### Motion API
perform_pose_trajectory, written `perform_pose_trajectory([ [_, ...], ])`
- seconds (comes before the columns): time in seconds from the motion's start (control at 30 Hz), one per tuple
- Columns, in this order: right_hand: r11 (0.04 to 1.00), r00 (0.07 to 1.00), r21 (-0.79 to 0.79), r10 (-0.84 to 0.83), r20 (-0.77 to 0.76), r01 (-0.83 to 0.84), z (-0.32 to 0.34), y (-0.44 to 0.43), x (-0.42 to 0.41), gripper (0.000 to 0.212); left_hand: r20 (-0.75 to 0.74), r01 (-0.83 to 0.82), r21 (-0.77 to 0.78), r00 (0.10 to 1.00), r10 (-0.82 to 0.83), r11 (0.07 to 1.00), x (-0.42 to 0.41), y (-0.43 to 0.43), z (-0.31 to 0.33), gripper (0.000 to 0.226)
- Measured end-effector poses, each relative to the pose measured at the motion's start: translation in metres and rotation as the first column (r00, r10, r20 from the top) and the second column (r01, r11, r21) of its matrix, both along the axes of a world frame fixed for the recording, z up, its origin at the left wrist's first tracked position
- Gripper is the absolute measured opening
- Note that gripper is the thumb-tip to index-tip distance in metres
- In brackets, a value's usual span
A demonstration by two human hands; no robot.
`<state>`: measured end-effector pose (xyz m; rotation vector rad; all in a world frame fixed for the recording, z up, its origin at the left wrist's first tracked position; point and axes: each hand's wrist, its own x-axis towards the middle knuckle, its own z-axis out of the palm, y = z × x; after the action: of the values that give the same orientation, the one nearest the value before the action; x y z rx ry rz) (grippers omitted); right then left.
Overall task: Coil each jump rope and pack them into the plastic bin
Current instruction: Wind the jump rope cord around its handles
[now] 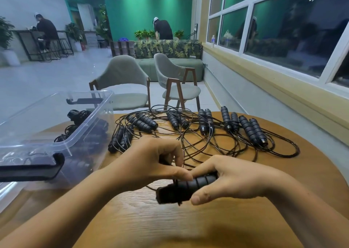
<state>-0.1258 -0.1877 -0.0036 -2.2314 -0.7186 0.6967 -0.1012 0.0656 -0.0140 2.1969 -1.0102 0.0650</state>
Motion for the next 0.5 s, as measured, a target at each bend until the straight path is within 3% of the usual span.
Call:
perform_pose_trajectory([
  [0.13, 0.987, 0.994, 0.143, 0.083, -0.076, -0.071, 0.000, 0.006, -0.006, 0.036, -0.119, 0.026, -0.126, 0.992, -0.042, 0.992, 0.001, -0.003, -0.001, 0.030],
  [0.43, 0.858, 0.949, 0.511, 0.123, -0.292, 0.045, -0.004, 0.005, -0.005, 0.044, -0.135, -0.133, -0.115, 0.984, 0.117, 0.985, 0.012, -0.004, -0.011, 0.047],
  [0.5, 0.798, 0.937, 0.596, 0.133, -0.323, 0.092, -0.006, 0.003, -0.004, 0.049, -0.222, -0.217, -0.065, 0.955, 0.198, 0.974, 0.026, 0.009, -0.035, 0.049],
])
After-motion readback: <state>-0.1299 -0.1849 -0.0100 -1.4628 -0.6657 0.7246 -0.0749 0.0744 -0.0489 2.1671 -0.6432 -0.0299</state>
